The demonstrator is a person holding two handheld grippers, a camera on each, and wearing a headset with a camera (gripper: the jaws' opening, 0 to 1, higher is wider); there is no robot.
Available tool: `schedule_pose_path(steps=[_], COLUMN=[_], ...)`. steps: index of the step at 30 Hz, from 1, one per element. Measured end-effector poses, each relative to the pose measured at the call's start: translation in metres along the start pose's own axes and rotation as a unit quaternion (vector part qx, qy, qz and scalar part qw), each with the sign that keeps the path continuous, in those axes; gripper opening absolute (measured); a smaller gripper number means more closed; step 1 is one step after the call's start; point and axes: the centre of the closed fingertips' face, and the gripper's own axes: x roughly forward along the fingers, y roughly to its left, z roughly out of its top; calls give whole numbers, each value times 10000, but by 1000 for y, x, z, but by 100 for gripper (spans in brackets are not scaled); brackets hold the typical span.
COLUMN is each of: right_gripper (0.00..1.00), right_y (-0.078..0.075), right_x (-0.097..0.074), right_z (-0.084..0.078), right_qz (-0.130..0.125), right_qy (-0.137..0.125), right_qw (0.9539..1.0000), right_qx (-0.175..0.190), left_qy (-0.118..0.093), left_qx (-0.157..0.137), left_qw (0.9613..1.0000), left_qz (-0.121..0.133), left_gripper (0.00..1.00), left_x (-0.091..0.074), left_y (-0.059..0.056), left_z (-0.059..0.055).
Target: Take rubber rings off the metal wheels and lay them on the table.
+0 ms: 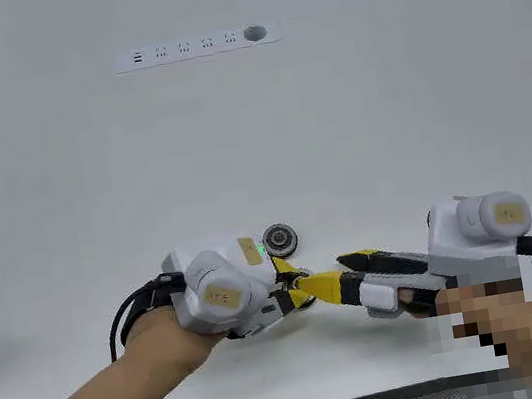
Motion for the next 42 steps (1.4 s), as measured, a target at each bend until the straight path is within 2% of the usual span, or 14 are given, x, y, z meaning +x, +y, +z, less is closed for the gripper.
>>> schedule_pose_path(steps=[8, 22, 27, 42], right_gripper=[57, 55, 55, 55], right_y=[8, 16, 19, 21], right_x=[7, 16, 16, 9], right_z=[-8, -11, -15, -18], right_qz=[190, 429, 503, 649], right_qy=[173, 381, 500, 602], right_qw=[9994, 9978, 9969, 9952], right_qx=[229, 330, 349, 419], left_qy=[-33, -74, -86, -100], left_qx=[-13, -42, -61, -76], left_qw=[10000, 10000, 9999, 9999], left_qz=[-14, -36, -33, -34], left_gripper=[13, 13, 13, 13], left_x=[0, 0, 0, 0], left_y=[0, 1, 1, 1], left_z=[0, -2, -3, -2])
